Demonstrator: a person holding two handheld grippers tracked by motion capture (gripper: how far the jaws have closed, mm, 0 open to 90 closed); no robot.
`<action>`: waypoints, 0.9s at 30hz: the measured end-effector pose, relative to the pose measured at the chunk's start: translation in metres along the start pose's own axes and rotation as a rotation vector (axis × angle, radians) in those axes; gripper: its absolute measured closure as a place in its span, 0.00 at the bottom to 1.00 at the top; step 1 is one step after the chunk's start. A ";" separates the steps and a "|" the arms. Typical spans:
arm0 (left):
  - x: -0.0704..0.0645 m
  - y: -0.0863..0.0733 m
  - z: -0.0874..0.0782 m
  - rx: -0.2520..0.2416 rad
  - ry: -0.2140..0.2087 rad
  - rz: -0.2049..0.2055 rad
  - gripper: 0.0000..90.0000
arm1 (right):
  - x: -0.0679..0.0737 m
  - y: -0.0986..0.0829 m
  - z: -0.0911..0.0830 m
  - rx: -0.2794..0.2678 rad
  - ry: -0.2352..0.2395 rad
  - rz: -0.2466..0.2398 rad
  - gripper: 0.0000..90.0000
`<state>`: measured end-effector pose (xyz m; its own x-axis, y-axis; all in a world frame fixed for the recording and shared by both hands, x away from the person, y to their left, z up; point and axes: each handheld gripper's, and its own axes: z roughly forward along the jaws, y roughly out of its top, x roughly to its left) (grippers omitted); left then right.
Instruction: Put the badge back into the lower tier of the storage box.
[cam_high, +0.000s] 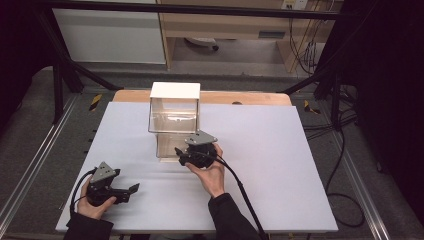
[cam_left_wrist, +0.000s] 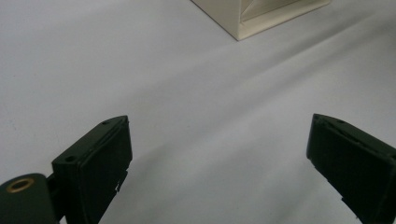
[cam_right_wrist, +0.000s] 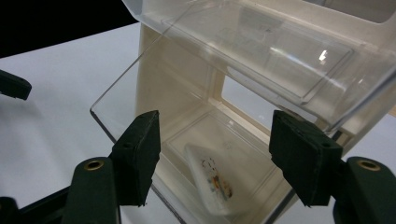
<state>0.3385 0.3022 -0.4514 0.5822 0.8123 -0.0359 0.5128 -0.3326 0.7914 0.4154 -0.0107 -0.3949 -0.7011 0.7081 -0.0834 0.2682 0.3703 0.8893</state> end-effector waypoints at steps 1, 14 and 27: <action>0.000 0.000 0.000 0.000 0.000 0.000 0.07 | 0.000 0.000 0.000 0.003 0.003 -0.001 0.38; 0.000 0.000 0.000 0.000 0.001 0.001 0.07 | -0.003 0.003 -0.017 0.009 0.054 0.020 0.28; 0.000 0.000 0.000 0.002 0.001 0.002 0.07 | -0.021 -0.008 -0.045 0.040 0.090 0.081 0.12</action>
<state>0.3387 0.3019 -0.4515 0.5823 0.8123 -0.0340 0.5133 -0.3349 0.7902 0.3986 -0.0551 -0.3800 -0.7322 0.6804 0.0305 0.3511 0.3387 0.8730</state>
